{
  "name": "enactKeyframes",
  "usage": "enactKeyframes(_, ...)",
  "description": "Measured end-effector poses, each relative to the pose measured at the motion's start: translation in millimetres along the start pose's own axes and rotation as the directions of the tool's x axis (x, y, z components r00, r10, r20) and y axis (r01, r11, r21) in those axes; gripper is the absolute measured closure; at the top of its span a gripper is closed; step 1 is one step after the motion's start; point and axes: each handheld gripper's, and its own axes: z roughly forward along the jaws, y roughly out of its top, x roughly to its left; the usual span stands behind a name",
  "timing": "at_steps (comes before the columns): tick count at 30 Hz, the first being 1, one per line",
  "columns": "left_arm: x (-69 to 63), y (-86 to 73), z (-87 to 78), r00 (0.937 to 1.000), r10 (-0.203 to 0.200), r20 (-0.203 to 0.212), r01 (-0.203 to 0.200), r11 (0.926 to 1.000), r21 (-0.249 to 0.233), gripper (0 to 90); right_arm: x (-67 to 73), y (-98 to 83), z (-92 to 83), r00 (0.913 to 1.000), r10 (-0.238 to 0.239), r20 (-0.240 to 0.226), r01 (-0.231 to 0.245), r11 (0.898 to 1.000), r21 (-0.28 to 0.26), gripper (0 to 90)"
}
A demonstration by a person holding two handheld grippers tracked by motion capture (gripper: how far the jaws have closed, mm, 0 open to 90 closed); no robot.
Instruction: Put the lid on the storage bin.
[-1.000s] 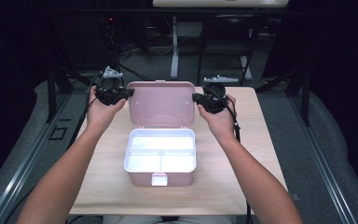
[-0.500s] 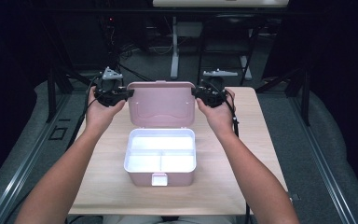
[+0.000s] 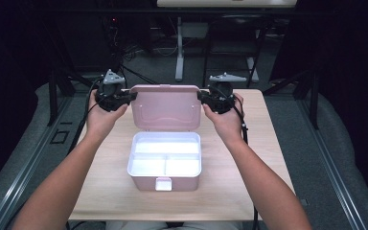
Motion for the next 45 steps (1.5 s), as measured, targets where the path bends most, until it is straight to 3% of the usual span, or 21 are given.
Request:
enactKeyframes(7, -2.4, -0.6, -2.5, 1.0, 0.001, 0.003, -0.001, 0.9999, -0.016, 79.9, 0.2, -2.1, -4.5, 1.0, -0.007, 0.003, 0.007, 1.0, -0.01, 82.3)
enactKeyframes(22, -9.7, -8.0, -25.3, 0.9992, 0.017, 0.037, -0.016, 0.9992, -0.037, 78.6, 7.6, -8.0, -22.3, 0.9986, -0.046, -0.025, 0.045, 0.999, -0.024, 80.9)
enactKeyframes(31, -14.7, -10.0, -36.6, 0.9977, 0.048, 0.049, -0.047, 0.9986, -0.025, 76.3, 12.2, -10.9, -31.6, 0.9968, -0.069, -0.04, 0.068, 0.997, -0.025, 79.4)
enactKeyframes(45, -19.2, -12.0, -47.7, 0.9953, 0.049, 0.083, -0.049, 0.9988, -0.01, 71.6, 14.4, -14.2, -42.5, 0.9939, -0.073, -0.082, 0.073, 0.997, -0.002, 77.7)
